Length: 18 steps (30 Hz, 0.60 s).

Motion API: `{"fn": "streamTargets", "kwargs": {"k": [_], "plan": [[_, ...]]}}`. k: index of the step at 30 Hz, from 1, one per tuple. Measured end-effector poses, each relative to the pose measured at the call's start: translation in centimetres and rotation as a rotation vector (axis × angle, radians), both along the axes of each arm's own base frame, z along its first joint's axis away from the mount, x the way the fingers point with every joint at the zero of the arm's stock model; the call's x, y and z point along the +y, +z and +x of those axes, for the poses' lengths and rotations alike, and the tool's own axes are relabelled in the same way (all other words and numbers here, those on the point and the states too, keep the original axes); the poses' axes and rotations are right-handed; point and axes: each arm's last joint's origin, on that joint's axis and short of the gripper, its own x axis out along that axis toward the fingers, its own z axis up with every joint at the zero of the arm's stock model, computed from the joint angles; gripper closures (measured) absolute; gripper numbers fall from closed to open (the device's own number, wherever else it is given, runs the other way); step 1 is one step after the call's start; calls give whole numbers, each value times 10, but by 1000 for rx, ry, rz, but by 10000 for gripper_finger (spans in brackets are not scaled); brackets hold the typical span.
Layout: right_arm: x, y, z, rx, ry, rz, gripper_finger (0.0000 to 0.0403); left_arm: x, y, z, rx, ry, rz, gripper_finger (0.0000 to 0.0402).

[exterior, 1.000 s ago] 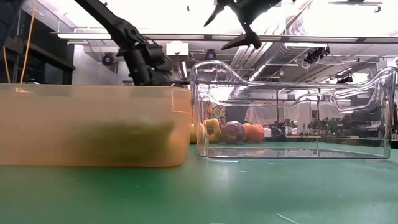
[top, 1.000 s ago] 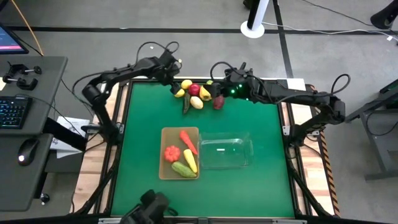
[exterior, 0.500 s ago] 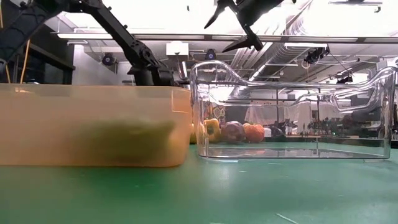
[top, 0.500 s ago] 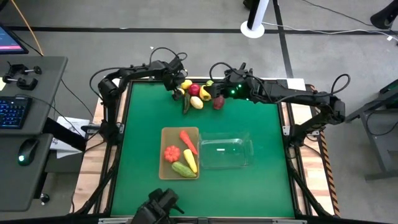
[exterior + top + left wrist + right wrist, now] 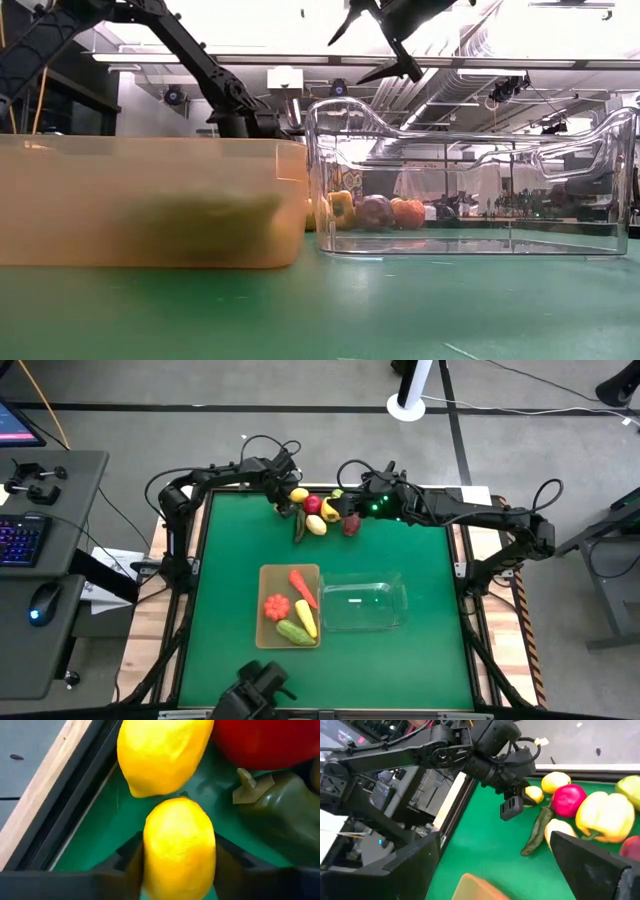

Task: Sort produce into baskets
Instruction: Put the left lemon into the transparent bin

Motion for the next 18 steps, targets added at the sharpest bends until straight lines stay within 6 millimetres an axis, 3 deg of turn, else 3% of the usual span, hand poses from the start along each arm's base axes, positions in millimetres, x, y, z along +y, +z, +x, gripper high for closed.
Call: {"fn": "streamTargets", "kwargs": {"k": [5, 11, 14, 18], "plan": [[2, 0, 1, -18, 66, 36, 33, -9, 17, -9, 25, 58, -51, 280], [5, 2, 2, -19, 209, 10, 33, -25, 66, -15, -70, 111, 7, 280], [8, 6, -2, -12, 257, -15, 33, -45, 96, -16, -138, 113, 38, 280], [14, 19, -19, 7, 302, -83, 33, -88, 125, -13, -247, 66, 54, 280]]}}
